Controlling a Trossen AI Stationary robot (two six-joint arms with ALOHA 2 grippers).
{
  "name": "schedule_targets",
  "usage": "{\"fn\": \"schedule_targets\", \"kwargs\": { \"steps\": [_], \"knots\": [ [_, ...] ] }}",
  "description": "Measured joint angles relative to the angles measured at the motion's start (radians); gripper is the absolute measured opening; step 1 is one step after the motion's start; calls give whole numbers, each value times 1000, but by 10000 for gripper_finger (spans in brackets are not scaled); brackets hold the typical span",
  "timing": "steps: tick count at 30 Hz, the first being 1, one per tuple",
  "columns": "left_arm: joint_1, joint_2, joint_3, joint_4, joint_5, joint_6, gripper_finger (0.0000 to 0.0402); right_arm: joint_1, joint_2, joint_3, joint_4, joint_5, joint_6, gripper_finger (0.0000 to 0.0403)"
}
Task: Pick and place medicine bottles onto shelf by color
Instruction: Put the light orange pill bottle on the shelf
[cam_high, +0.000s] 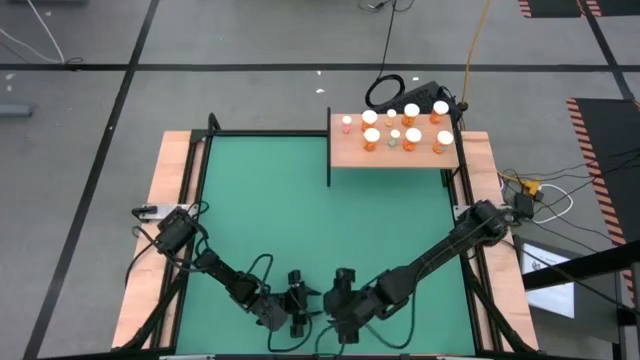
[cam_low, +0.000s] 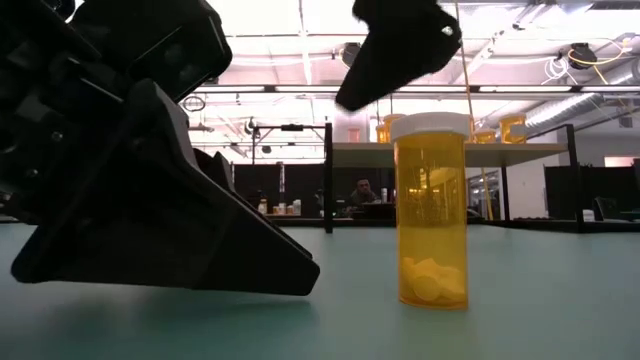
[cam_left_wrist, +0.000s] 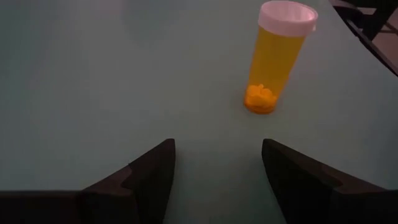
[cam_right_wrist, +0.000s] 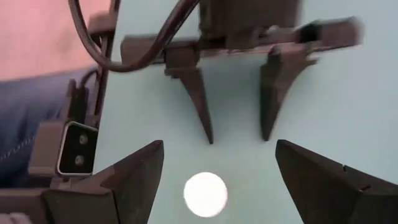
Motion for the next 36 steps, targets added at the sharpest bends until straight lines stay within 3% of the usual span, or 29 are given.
{"fn": "schedule_targets", "kwargs": {
  "steps": [5, 11, 17, 30, 36],
  "knots": [
    [0, 0, 0, -4, 1, -2, 244, 3, 111, 183, -172, -44, -3, 302],
    [11, 0, 0, -4, 6, 4, 244, 11, 199, 335, -370, -20, 13, 302],
    [17, 0, 0, 1, 8, 31, 244, 5, 210, 354, -458, -22, 94, 302],
    [44, 0, 0, 10, 46, 49, 244, 3, 209, 354, -458, -24, 134, 301],
    [44, 0, 0, 11, 50, 49, 244, 3, 209, 354, -466, -77, 164, 270]
  ]
}}
